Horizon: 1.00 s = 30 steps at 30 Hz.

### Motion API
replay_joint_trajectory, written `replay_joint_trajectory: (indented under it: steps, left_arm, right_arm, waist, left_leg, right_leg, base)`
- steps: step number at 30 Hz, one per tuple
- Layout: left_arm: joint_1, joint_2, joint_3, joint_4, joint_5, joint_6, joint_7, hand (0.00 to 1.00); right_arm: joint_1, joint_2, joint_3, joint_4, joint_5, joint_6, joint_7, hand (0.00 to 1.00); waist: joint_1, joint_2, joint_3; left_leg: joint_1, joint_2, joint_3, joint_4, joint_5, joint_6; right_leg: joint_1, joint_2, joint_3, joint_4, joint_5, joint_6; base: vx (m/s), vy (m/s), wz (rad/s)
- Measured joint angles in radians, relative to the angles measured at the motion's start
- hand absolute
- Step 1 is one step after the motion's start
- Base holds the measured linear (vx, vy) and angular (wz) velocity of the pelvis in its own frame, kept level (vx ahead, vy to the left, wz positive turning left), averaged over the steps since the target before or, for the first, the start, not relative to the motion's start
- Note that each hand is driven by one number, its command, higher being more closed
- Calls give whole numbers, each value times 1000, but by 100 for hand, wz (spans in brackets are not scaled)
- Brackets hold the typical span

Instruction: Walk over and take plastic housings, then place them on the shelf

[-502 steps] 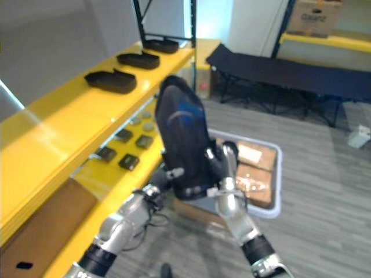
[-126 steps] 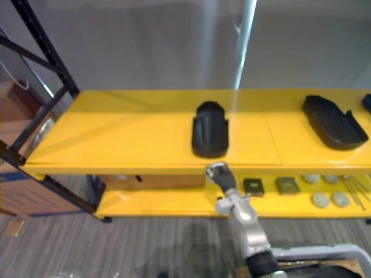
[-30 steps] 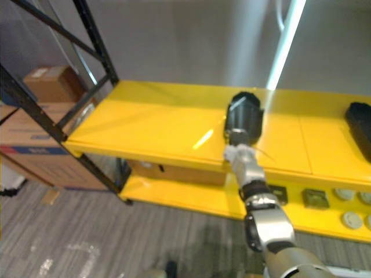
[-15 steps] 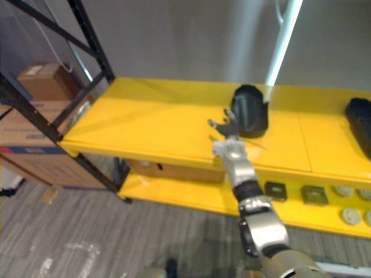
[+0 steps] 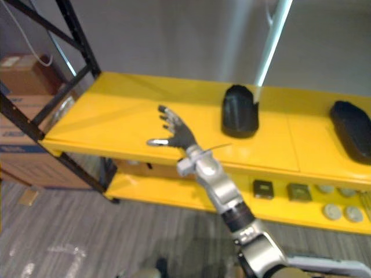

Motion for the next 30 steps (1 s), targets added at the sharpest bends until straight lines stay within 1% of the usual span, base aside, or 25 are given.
replay_joint_trajectory:
  steps: [1,2,3,4,5,6,8,9,10,12,13,14,16,17,18,20,22,24,26,28,30]
  left_arm:
    - [0,2,0,4,0,-1,0,0]
    - [0,8,-1,19,-1,-2,0,0]
    - [2,13,-2,28,-2,-2,0,0]
    - [2,14,-3,31,-2,-2,0,0]
    - [2,15,-4,41,-5,-2,1,0]
    - [0,15,-4,49,-6,-2,2,0]
    - [2,13,-6,53,-5,-2,3,0]
    - [2,9,-13,54,-5,-3,8,0]
    - [2,6,-14,54,-5,-3,8,0]
    - [3,2,-18,55,2,-4,8,0]
    - [3,0,-19,55,2,-4,8,0]
    - [1,-5,-26,55,2,-4,7,0]
    - [2,-5,-43,55,3,-3,7,0]
    - [-2,-4,-47,53,3,-3,7,0]
    - [-5,-4,-51,53,4,-3,6,0]
    - [-12,-4,-57,50,9,-2,4,0]
    - [-13,-3,-64,44,36,-1,-1,0]
    - [-13,3,-82,39,53,3,-1,0]
    - [-13,10,-92,31,86,7,-3,0]
    - [-16,16,-95,23,131,25,-9,0]
    - [-29,27,-114,23,201,52,-38,0]
  right_arm:
    - [28,-8,-20,-29,10,-20,-11,0]
    - [89,-18,-64,-76,22,-56,-34,0]
    - [168,-33,-123,-114,26,-107,-60,0]
    - [207,-39,-153,-127,26,-131,-75,0]
    - [285,-45,-211,-137,26,-166,-107,0]
    - [365,-44,-266,-137,24,-192,-138,0]
    - [494,-39,-339,-136,4,-217,-191,0]
    - [563,-28,-383,-126,4,-240,-221,0]
    - [592,-20,-406,-114,2,-250,-233,0]
    - [692,12,-501,-61,-14,-273,-246,0]
    - [710,16,-520,-41,-14,-281,-245,0]
    - [738,20,-551,9,-14,-296,-244,0]
    - [760,24,-585,113,-10,-304,-232,0]
    - [766,24,-591,185,-9,-317,-229,0]
    - [770,26,-596,218,-9,-319,-226,0]
    - [771,40,-598,360,6,-321,-210,0]
    - [771,62,-598,426,3,-332,-213,0]
    - [771,83,-597,446,-9,-348,-216,0]
    - [771,87,-593,446,-16,-359,-220,0]
    - [771,87,-583,446,-22,-359,-240,0]
    - [771,99,-571,446,-20,-357,-266,0]
  waist:
    - [-3,-2,-1]
    - [-12,-8,-6]
    - [-29,-12,-10]
    - [-36,-14,-12]
    - [-43,-13,-20]
    - [-54,-10,-21]
    - [-74,0,-29]
    - [-88,8,-36]
    - [-98,11,-37]
    - [-122,29,-54]
    - [-129,30,-55]
    - [-138,41,-59]
    - [-151,40,-58]
    - [-159,42,-59]
    - [-159,44,-58]
    - [-158,46,-58]
    - [-156,47,-58]
    - [-156,47,-58]
    - [-156,46,-57]
    - [-155,43,-56]
    - [-156,40,-55]
  left_leg:
    - [1,2,6,0,-1,0]
    - [3,6,16,0,-2,0]
    - [2,9,22,0,-2,0]
    - [3,11,30,0,-2,0]
    - [4,14,50,0,-3,-1]
    - [13,13,66,0,-4,-2]
    - [24,18,82,0,-9,-5]
    - [32,22,101,0,-14,-8]
    - [40,25,111,0,-15,-9]
    - [44,32,143,0,-19,-13]
    - [44,34,152,0,-19,-13]
    - [47,36,162,0,-20,-13]
    - [61,40,179,0,-23,-18]
    - [65,41,181,0,-23,-18]
    - [68,41,182,0,-23,-18]
    - [74,41,184,0,-23,-18]
    - [72,40,184,0,-24,-17]
    - [73,39,184,0,-28,-15]
    - [72,39,184,0,-35,-13]
    - [72,39,184,0,-39,-14]
    - [72,39,197,0,-45,-14]
  right_leg:
    - [-3,2,7,0,1,-2]
    - [-8,5,19,0,2,-5]
    - [-14,7,26,5,2,-8]
    - [-19,8,35,9,1,-9]
    - [-36,11,55,17,1,-12]
    - [-38,14,71,17,2,-14]
    - [-37,19,90,18,3,-15]
    - [-40,23,106,18,4,-16]
    - [-41,26,119,18,4,-16]
    - [-59,33,151,22,4,-18]
    - [-64,34,157,23,4,-19]
    - [-71,37,173,27,6,-21]
    - [-68,42,187,29,6,-22]
    - [-67,42,189,32,5,-24]
    - [-67,42,192,32,5,-24]
    - [-64,42,197,34,5,-23]
    - [-66,41,197,32,3,-20]
    - [-67,39,198,28,-1,-24]
    - [-67,37,199,27,-1,-23]
    - [-68,36,201,23,-2,-23]
    - [-68,38,209,17,-1,-22]
  base:
    - [-21,-5,-24]
    - [-18,-4,-23]
    - [-18,-2,-24]
    - [-17,2,-33]
    - [-9,16,-44]
    - [-4,17,-49]
    - [5,8,-33]
    - [11,2,-35]
    - [12,1,-49]
    - [12,-4,-44]
    - [14,-4,-35]
    - [11,1,-34]
    - [9,-1,-27]
    - [-4,-6,-10]
    - [-14,-4,-9]
    - [-25,2,-6]
    - [0,0,0]
    - [0,0,0]
    - [0,0,0]
    - [15,6,-1]
    - [54,18,-9]
